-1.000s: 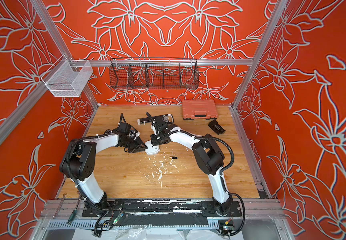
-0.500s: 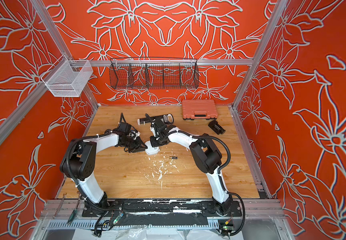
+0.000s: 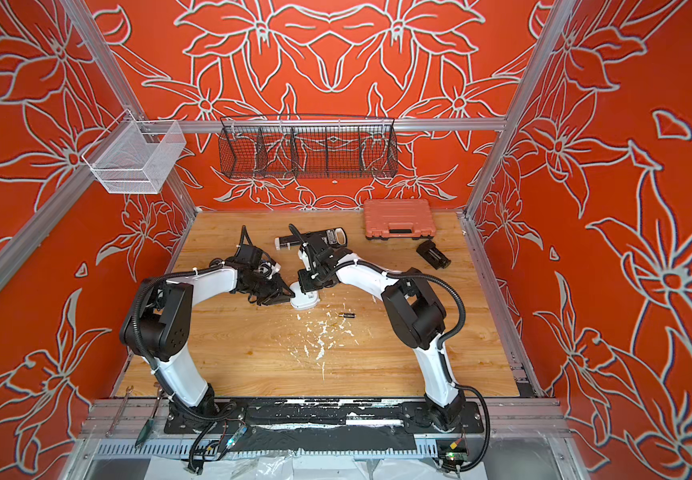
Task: Insert the battery into the alarm
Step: Remove the cover from the alarm, then place the cover at the center of the board.
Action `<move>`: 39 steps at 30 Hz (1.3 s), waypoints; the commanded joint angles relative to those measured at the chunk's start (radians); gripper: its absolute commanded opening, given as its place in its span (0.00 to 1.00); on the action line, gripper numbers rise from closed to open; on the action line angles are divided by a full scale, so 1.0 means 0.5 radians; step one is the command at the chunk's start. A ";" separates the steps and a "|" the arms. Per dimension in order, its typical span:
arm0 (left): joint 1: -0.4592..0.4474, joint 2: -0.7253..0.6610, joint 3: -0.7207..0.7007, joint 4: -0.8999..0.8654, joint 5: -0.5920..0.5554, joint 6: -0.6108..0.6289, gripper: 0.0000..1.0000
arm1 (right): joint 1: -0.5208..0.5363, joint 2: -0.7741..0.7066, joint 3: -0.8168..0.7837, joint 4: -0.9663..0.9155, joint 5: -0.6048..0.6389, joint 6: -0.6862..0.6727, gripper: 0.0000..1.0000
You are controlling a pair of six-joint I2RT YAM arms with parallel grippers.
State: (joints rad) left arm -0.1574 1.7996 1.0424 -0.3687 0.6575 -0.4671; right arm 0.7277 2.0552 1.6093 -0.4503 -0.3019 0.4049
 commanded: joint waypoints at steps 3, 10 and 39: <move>-0.026 0.095 -0.008 -0.103 -0.103 0.045 0.24 | -0.042 -0.263 -0.122 0.073 0.008 0.073 0.02; -0.026 0.075 0.015 -0.124 -0.109 0.075 0.25 | -0.205 -0.463 -0.348 0.030 0.124 0.081 0.02; -0.148 0.314 0.465 -0.312 -0.034 0.345 0.39 | -0.451 -0.263 -0.343 -0.526 0.549 -0.326 0.43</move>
State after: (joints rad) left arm -0.2192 1.9324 1.2541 -0.4904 0.6209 -0.3153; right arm 0.5049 1.9671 1.3998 -0.6617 -0.0475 0.2764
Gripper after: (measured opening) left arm 0.389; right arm 0.416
